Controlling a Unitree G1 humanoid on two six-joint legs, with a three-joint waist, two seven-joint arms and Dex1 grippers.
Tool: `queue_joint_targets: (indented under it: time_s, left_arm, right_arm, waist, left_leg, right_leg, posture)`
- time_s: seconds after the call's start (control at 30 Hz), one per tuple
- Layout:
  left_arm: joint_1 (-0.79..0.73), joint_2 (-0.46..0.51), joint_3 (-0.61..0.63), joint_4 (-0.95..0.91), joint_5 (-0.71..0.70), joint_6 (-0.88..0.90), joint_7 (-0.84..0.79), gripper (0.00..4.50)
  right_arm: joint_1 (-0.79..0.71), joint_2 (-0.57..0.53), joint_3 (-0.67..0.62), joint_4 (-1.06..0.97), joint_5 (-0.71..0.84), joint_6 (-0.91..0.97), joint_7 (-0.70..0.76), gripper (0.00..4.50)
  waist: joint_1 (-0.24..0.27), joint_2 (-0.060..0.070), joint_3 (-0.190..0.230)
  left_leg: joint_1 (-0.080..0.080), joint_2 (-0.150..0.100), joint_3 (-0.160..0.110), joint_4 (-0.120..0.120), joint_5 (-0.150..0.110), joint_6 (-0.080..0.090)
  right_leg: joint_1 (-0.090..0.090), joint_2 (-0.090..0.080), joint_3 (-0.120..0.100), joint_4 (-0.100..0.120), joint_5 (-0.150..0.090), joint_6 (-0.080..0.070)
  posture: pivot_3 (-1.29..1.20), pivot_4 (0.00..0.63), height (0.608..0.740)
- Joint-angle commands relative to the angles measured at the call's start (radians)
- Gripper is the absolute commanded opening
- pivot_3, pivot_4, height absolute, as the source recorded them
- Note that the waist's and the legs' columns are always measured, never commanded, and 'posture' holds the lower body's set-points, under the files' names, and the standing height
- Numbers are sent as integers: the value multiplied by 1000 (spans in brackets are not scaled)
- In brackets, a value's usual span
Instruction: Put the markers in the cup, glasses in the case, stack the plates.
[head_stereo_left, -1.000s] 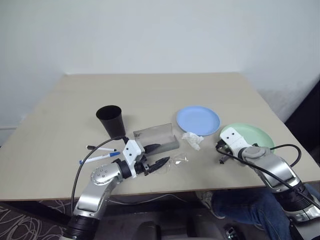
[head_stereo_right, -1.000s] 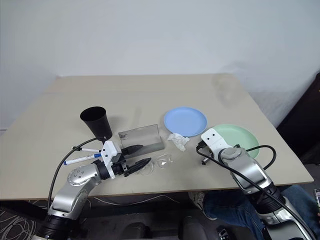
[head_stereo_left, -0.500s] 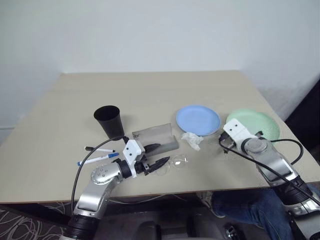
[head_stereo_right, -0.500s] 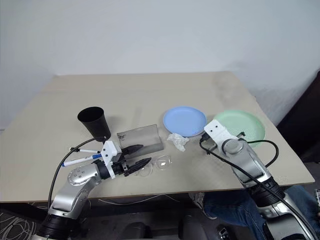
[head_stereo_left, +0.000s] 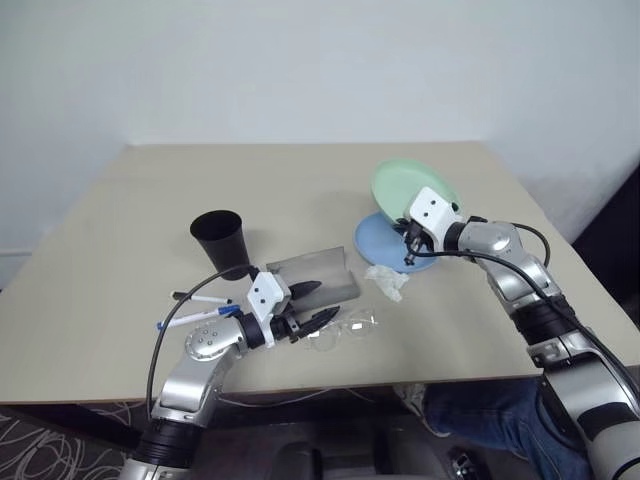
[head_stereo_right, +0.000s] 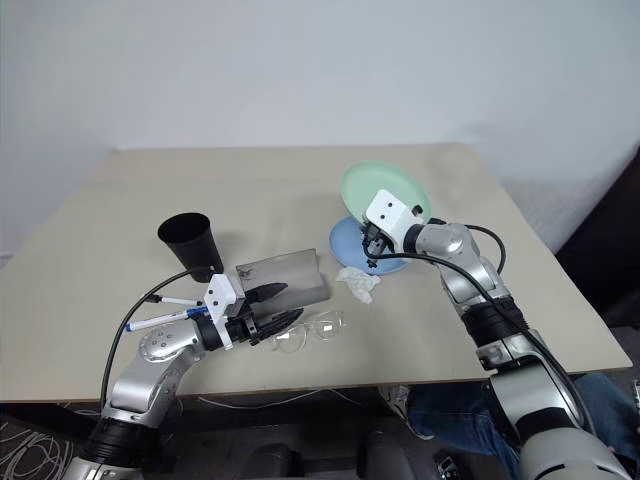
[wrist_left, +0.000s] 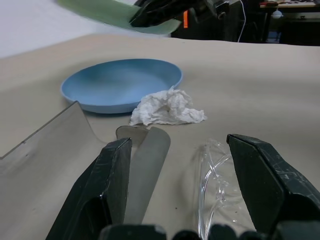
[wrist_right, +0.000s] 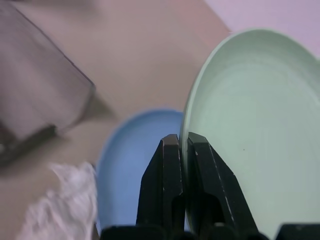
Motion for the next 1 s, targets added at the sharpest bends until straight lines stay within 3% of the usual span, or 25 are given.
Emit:
queue_joint_targets:
  time_s: [0.03, 0.17, 0.27, 0.47, 0.63, 1.0]
  left_arm:
    - [-9, 0, 10, -32, 3, -20, 9, 3203]
    - [8, 4, 18, -49, 1, -18, 21, 3203]
    - [13, 6, 20, -56, -1, -16, 26, 3203]
    - [9, 9, 20, -55, -1, -15, 26, 3203]
    - [-1, 11, 18, -48, 0, -14, 24, 3203]
    - [-15, 8, 13, -34, 1, -16, 21, 3203]
  right_arm:
    - [-47, 13, -14, 81, -14, -93, 51, 21]
    - [-61, 34, -12, 152, -29, -140, 96, 21]
    - [-70, 47, -20, 188, -42, -159, 104, 687]
    - [-79, 53, -37, 202, -53, -191, 90, 2667]
    - [-56, 43, -84, 131, -2, -148, 127, 2667]
    - [120, -85, -89, -146, 76, 35, 373, 2667]
  waist:
    - [0, 0, 0]
    - [-1, 1, 0]
    - [-2, 1, 1]
    - [-1, 1, 0]
    - [-1, 1, 0]
    - [-1, 1, 1]
  left_leg:
    - [0, 0, 0, 0, 0, 0]
    - [0, 0, 1, 0, -1, 1]
    - [0, 0, 2, 0, -1, 1]
    - [1, 0, 1, 1, 0, 1]
    - [1, 0, 2, 1, 0, 1]
    - [2, -1, 2, 2, 0, 1]
  right_leg:
    - [0, 0, 0, 0, 0, 0]
    - [0, 0, 1, 0, 0, 0]
    - [-1, 1, 2, 1, 0, 0]
    - [0, 1, 2, 3, 1, 0]
    - [0, 1, 4, 3, 1, 0]
    - [0, 1, 5, 3, 1, 0]
  posture:
    - [0, 0, 721]
    - [0, 0, 721]
    - [0, 0, 721]
    - [0, 0, 721]
    - [0, 0, 721]
    - [0, 0, 721]
